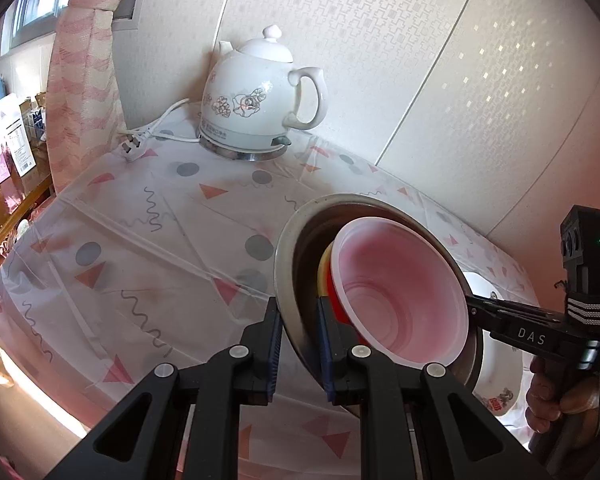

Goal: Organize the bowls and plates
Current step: 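Lift the nested bowls with both grippers and carry them over the floral plates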

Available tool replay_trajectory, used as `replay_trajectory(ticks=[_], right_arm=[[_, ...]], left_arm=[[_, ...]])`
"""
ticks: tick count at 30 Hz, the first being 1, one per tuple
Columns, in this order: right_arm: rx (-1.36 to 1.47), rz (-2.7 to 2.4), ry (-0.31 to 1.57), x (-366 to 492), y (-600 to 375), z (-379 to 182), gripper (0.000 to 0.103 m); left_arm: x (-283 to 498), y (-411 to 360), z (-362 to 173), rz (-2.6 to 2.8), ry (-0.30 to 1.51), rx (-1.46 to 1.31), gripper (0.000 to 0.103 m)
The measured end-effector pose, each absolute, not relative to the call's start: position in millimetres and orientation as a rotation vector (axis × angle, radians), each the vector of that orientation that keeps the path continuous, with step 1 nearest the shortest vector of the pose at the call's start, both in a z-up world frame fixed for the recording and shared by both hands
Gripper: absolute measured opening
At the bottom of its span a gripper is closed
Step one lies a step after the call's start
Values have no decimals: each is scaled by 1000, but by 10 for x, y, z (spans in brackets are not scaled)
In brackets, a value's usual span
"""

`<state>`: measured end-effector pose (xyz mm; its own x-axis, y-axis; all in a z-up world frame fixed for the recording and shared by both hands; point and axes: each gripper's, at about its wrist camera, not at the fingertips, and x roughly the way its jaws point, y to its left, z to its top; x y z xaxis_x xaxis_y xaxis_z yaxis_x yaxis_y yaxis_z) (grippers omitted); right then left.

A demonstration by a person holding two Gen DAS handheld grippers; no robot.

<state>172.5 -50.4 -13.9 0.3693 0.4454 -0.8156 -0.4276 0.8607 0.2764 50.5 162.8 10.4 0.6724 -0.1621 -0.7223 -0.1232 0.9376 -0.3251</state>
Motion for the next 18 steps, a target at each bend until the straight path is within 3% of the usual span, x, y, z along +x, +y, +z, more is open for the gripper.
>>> replay_trajectory(ticks=[18], right_arm=[[142,461,992,1545,-1207,50,16]], left_arm=[[618,1018,394,-142,806,-256,17]])
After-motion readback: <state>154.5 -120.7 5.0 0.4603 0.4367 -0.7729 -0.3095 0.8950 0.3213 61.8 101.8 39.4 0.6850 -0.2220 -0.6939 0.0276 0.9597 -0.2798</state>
